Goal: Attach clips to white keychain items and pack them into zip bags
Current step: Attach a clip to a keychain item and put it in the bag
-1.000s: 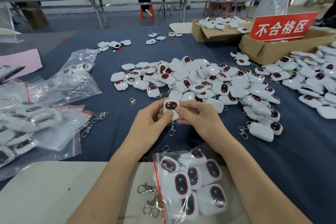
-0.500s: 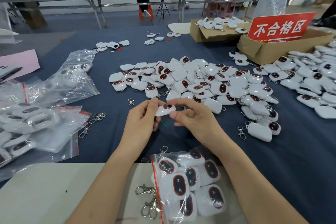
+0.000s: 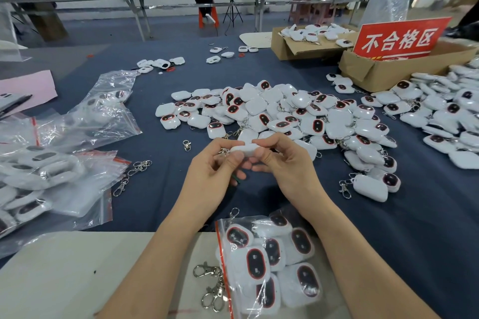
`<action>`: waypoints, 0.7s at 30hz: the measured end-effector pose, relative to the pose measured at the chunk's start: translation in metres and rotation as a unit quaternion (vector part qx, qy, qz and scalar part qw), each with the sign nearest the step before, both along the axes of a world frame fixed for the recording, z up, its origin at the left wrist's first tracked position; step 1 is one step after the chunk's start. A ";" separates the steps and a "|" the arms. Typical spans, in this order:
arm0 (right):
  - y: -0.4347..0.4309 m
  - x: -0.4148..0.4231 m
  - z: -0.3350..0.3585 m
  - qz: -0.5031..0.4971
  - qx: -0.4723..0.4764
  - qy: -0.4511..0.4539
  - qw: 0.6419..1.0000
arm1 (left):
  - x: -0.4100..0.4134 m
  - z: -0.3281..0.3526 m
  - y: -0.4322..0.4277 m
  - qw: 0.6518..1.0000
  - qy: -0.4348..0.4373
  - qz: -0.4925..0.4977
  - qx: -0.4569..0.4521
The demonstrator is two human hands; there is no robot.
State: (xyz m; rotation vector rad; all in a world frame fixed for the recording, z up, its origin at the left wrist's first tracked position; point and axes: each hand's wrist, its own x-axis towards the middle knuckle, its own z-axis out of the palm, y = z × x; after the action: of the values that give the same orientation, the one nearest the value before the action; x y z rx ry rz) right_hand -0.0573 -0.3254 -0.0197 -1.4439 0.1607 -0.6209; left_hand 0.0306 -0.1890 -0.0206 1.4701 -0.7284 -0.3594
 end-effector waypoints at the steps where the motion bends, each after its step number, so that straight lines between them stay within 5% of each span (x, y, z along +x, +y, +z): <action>1: 0.000 0.000 0.000 0.002 0.008 -0.005 1.000 | 0.001 -0.001 0.000 1.000 -0.003 0.001 0.003; 21: 0.001 -0.004 0.004 -0.011 0.003 0.041 0.999 | -0.005 0.002 0.002 0.998 -0.054 0.016 0.042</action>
State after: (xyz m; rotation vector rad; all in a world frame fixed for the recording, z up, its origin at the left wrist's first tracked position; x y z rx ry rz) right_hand -0.0612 -0.3248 -0.0152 -1.4653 0.2430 -0.5790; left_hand 0.0256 -0.1867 -0.0183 1.5883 -0.7828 -0.2915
